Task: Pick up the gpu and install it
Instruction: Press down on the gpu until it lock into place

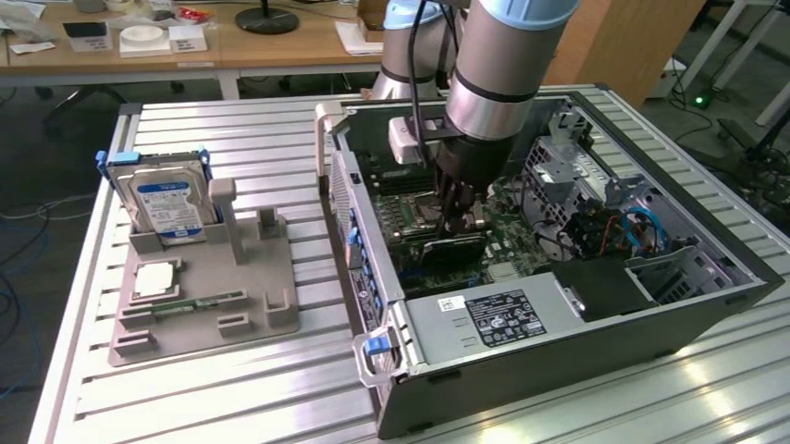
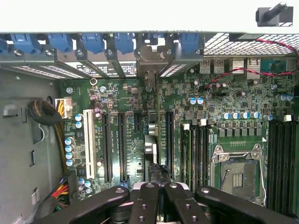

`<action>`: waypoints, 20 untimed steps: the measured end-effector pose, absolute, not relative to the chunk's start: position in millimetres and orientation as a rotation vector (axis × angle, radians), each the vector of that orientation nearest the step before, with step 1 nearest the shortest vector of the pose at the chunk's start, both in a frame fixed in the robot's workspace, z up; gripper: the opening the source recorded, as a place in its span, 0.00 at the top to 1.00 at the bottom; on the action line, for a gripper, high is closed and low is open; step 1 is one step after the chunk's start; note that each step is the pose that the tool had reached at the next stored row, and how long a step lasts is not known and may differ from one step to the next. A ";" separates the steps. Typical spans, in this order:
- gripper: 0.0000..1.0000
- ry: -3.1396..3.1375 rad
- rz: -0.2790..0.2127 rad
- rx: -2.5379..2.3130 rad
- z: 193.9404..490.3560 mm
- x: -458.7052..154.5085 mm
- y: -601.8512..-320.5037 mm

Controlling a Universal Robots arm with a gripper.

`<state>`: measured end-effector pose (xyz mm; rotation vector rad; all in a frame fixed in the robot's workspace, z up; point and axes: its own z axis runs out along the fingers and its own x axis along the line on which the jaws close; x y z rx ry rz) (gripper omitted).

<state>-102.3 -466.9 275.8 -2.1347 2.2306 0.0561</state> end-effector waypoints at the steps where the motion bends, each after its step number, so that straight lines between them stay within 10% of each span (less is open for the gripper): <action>1: 0.90 2.231 0.056 -2.135 275.8 -102.6 -466.8; 12: 0.90 2.242 0.080 -2.144 280.3 -113.0 -466.8; 20: 0.90 2.314 0.237 -2.203 280.5 -112.7 -466.9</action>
